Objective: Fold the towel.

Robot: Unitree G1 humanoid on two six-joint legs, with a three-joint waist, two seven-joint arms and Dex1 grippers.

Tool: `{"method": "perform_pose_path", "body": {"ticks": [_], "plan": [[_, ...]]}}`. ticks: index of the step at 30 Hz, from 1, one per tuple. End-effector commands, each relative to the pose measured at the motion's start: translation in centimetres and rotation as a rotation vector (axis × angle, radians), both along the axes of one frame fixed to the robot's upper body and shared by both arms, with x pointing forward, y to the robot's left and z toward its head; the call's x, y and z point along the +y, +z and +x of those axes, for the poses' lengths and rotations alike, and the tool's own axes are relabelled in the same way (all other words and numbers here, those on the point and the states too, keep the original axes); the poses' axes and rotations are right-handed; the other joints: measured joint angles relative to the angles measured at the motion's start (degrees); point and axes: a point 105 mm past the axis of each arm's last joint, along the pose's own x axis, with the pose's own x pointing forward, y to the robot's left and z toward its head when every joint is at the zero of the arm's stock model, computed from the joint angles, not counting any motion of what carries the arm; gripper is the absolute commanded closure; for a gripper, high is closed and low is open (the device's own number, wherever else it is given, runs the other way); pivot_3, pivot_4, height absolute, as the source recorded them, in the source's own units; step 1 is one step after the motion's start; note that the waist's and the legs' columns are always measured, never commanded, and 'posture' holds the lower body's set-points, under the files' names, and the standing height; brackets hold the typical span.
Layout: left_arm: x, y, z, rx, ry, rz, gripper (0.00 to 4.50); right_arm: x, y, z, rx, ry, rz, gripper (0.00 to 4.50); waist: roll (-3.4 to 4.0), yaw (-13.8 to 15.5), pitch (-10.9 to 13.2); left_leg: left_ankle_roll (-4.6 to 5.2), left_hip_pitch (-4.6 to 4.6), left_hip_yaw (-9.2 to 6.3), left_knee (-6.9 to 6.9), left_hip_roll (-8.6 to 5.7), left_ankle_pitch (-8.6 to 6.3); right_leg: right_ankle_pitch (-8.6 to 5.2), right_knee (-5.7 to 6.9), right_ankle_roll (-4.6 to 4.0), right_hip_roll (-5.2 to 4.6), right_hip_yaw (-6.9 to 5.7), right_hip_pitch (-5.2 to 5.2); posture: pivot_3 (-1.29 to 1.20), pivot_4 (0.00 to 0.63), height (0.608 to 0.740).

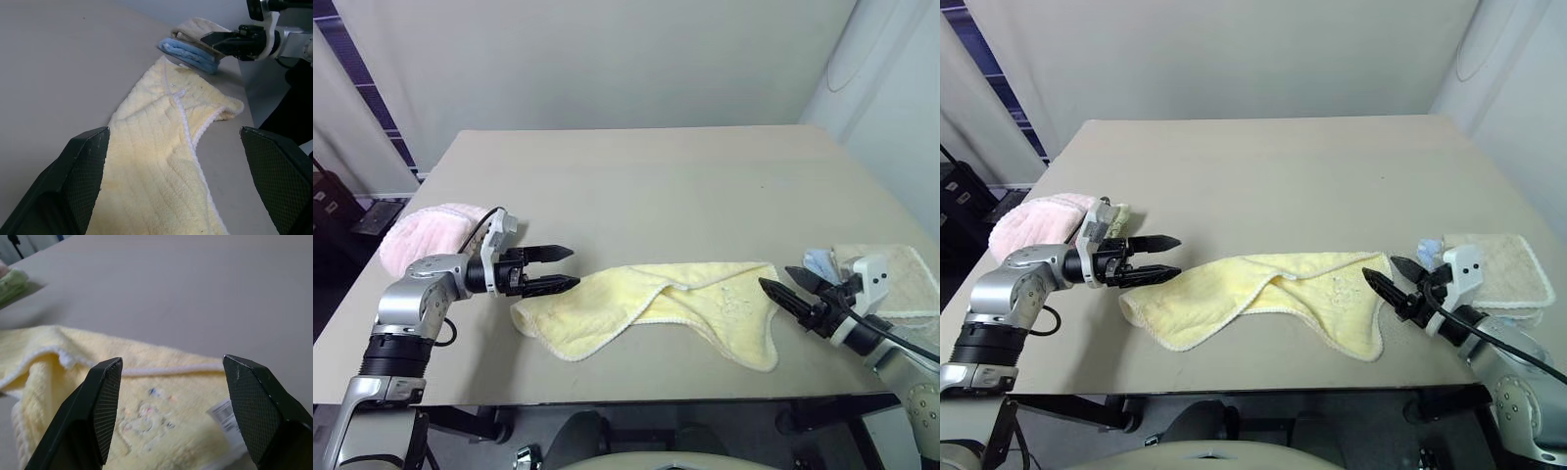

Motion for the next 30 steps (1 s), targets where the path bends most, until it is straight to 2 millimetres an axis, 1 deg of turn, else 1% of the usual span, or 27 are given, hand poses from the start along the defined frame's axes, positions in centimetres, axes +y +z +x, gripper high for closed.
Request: {"method": "perform_pose_path", "body": {"ticks": [1, 4, 8, 11, 15, 20, 23, 26, 30], "plan": [[-0.6, 0.9, 0.5, -0.051, -0.038, -0.004, 0.0, -0.1, 1.2, 0.7, -0.059, -0.008, -0.024, 1.09, 0.0, 0.1, 0.0, 0.0, 0.0, 0.0, 0.0, 0.0, 0.0, 0.0, 0.0, 0.0, 0.0, 0.0, 0.0, 0.0, 0.0, 0.731], [-1.1, 0.8, 1.2, -0.067, -0.047, -0.008, 0.0, -0.3, 0.9, 1.1, -0.059, -0.029, -0.025, 1.09, -0.01, 0.2, 0.0, 0.0, -0.01, 0.0, 0.01, 0.0, 0.0, 0.01, 0.0, 0.01, 0.0, 0.0, 0.0, 0.0, 0.0, 0.731], [-1.7, 0.8, 1.5, -0.079, -0.065, -0.02, 0.0, -1.2, 0.3, 2.4, -0.046, -0.127, -0.006, 1.09, -0.02, 0.0, 0.0, 0.01, -0.01, 0.01, 0.02, -0.01, 0.01, 0.02, 0.0, 0.03, 0.01, 0.0, 0.01, 0.0, 0.0, 0.731], [-1.9, 0.6, 1.5, -0.086, -0.068, -0.017, 0.0, -2.1, -1.0, 3.4, 0.011, -0.185, -0.028, 1.09, -0.02, -0.1, 0.0, 0.01, -0.01, 0.02, 0.02, -0.01, 0.01, 0.03, 0.04, 0.05, 0.06, 0.02, -0.01, 0.0, 0.0, 0.731], [-2.3, 0.3, 1.4, -0.092, -0.081, -0.02, 0.0, -3.1, -2.8, 4.6, 0.093, -0.216, -0.081, 1.09, -0.01, 0.0, 0.0, 0.01, 0.02, 0.01, 0.03, 0.0, 0.02, 0.02, 0.1, 0.04, 0.09, 0.03, -0.02, 0.0, 0.0, 0.731], [-3.0, 0.2, 1.3, -0.098, -0.089, -0.033, 0.0, -3.5, -4.6, 5.9, 0.156, -0.168, -0.129, 1.09, -0.01, 0.0, 0.0, 0.02, 0.02, 0.02, 0.11, 0.0, 0.03, 0.03, 0.12, 0.06, 0.11, 0.03, 0.03, 0.0, 0.0, 0.731], [-3.0, 0.3, 0.9, -0.094, -0.088, -0.052, 0.0, -4.0, -5.2, 6.7, 0.153, -0.15, -0.203, 1.09, -0.01, -0.1, 0.0, 0.03, 0.02, 0.02, 0.13, 0.01, 0.03, 0.13, 0.12, 0.24, 0.17, 0.03, 0.06, 0.0, 0.0, 0.731], [-2.7, 0.7, 0.5, -0.091, -0.079, -0.065, 0.0, -5.1, -5.9, 7.7, 0.167, -0.177, -0.27, 1.09, -0.01, -0.2, 0.0, 0.03, 0.02, 0.02, 0.13, 0.01, 0.04, 0.16, 0.2, 0.3, 0.2, 0.06, 0.19, 0.0, 0.0, 0.731], [-2.6, 0.5, 0.2, -0.09, -0.064, -0.059, 0.0, -5.4, -6.3, 8.6, 0.155, -0.147, -0.321, 1.09, -0.01, -0.4, 0.0, 0.02, 0.21, 0.02, 0.14, 0.02, 0.05, 0.17, 0.24, 0.31, 0.25, 0.09, 0.36, 0.0, 0.0, 0.731]]}}
